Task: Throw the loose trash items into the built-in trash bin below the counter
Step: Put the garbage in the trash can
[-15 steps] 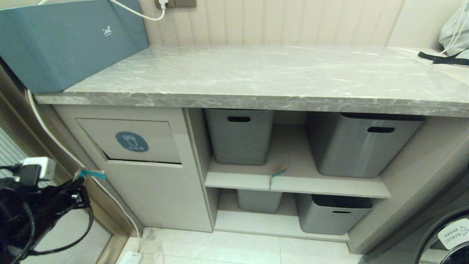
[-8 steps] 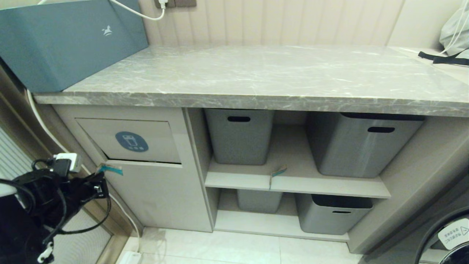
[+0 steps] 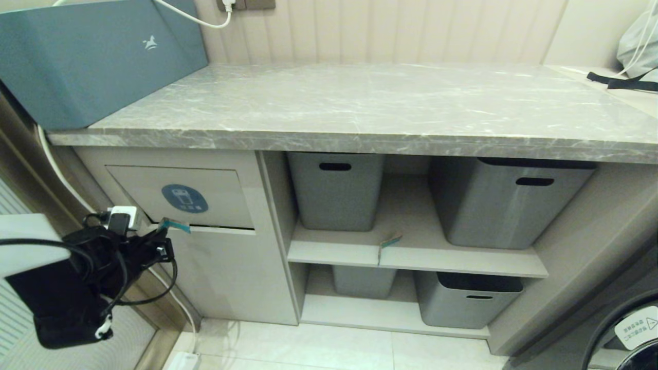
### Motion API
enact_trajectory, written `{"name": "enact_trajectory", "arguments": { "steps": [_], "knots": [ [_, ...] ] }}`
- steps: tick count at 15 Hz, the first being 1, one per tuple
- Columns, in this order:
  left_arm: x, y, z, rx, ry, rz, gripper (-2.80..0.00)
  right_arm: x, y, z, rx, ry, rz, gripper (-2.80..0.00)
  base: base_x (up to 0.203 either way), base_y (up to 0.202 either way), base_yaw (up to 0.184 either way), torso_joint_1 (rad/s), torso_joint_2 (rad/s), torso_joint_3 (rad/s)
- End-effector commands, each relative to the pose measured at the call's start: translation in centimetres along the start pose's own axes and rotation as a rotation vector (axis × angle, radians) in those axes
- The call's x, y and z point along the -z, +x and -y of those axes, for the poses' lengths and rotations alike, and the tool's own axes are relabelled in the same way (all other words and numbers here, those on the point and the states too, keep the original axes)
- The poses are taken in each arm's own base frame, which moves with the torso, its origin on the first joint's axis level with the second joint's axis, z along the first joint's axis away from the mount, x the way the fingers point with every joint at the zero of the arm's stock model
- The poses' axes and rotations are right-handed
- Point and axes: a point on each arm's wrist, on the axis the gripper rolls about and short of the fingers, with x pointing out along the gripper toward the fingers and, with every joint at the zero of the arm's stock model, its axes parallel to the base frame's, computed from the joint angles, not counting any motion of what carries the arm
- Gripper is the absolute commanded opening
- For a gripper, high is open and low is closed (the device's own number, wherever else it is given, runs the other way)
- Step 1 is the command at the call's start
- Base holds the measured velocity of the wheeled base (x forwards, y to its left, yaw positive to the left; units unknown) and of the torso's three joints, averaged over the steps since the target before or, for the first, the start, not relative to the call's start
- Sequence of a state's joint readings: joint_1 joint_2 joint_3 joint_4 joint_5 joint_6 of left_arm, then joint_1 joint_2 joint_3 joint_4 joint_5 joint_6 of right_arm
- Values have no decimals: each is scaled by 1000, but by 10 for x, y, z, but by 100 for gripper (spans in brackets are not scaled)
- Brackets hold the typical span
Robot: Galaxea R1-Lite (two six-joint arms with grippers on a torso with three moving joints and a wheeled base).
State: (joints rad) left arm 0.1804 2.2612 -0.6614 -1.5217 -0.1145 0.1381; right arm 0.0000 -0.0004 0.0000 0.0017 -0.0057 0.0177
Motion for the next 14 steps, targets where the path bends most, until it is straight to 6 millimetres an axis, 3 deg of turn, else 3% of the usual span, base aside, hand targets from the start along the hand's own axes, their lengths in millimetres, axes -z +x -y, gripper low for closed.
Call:
{"name": "enact_trajectory", "arguments": {
  "steps": [1, 14],
  "knots": [
    [10, 13, 2, 4, 2, 4, -280, 0, 0, 0, 0, 1, 0, -280, 0, 0, 0, 0, 0, 0],
    [7, 54, 23, 66, 16, 118, -280, 0, 0, 0, 0, -1, 0, -280, 0, 0, 0, 0, 0, 0]
  ]
}}
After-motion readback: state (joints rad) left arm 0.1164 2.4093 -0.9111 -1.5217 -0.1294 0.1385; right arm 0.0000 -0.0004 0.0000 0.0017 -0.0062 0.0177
